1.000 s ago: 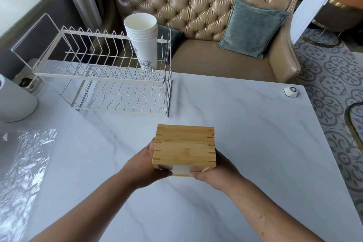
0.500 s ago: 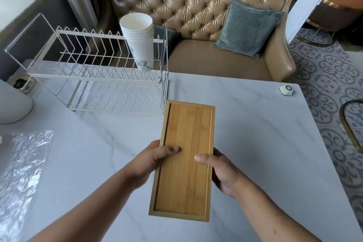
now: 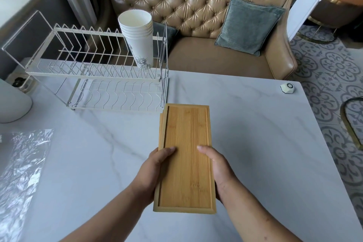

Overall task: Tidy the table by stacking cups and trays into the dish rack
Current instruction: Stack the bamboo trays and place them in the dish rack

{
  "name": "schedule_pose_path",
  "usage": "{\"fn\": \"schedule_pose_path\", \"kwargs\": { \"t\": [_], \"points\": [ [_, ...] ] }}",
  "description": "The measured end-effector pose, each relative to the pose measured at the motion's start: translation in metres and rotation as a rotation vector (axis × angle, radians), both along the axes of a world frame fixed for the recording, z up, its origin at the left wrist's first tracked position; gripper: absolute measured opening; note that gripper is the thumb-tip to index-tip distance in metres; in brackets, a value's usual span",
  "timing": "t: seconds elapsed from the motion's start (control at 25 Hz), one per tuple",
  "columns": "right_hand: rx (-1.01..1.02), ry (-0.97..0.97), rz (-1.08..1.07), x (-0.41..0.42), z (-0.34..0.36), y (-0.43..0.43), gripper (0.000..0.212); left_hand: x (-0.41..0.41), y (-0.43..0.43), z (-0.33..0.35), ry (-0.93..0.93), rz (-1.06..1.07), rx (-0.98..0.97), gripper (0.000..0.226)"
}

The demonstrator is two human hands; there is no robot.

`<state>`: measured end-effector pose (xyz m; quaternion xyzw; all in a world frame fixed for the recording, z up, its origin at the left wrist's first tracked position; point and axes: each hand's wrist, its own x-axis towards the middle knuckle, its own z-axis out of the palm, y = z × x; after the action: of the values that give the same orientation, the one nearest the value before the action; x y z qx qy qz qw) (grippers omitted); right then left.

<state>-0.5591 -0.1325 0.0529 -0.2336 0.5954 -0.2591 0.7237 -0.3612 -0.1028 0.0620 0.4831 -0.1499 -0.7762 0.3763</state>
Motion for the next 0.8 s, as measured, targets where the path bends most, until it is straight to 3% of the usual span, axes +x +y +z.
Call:
{"fn": "schedule_pose_path", "kwargs": {
  "t": [0.2,0.44,0.64,0.8],
  "points": [
    [-0.045,-0.025,0.055,0.0,-0.003,-0.006,0.033,0.006,0.0,0.002,0.047,-0.035,0.014,0.041],
    [-0.018,-0.023,0.023,-0.01,-0.007,-0.008,0.057,0.008,0.0,0.0,0.023,-0.18,-0.01,0.066],
    [0.025,-0.032,0.026,-0.016,-0.007,-0.008,0.056,0.003,0.002,0.005,0.05,-0.204,0.059,0.047],
    [0.101,-0.059,0.21,-0.014,-0.006,0.016,0.071,0.018,0.008,0.002,0.039,-0.18,0.089,0.046]
  ]
}}
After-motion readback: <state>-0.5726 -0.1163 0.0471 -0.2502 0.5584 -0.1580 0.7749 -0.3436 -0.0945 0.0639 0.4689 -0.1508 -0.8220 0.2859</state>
